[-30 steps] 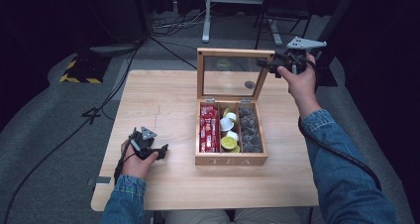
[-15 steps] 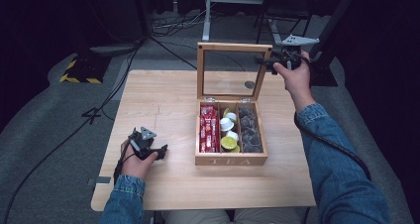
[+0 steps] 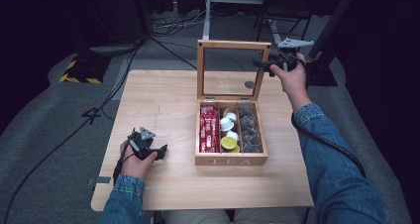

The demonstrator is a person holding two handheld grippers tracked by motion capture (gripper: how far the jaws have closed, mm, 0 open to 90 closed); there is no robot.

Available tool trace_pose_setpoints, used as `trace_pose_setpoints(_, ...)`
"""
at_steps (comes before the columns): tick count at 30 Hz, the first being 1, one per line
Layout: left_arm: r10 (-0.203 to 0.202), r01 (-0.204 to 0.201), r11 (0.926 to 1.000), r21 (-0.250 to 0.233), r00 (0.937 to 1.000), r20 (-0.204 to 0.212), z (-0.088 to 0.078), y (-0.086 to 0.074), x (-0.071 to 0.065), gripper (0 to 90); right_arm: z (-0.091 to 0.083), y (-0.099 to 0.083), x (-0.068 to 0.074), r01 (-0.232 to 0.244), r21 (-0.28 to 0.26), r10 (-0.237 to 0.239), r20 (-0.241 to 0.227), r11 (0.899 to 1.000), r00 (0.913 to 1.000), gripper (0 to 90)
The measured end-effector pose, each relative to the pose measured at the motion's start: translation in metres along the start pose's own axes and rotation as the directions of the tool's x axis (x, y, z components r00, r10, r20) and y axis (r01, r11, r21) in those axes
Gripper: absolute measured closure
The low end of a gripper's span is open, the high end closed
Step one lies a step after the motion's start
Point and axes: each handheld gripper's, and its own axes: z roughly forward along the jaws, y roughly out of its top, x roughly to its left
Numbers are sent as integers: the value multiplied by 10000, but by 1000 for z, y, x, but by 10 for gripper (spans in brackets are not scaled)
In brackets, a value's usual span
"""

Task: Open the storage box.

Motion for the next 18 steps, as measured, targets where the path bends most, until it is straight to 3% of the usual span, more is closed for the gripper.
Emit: trace_pose_setpoints(18,-48,49,9999,-135,10000,41,1,-1,0,236,21,-22,-6,-604,419,594,258,9973,9979,357)
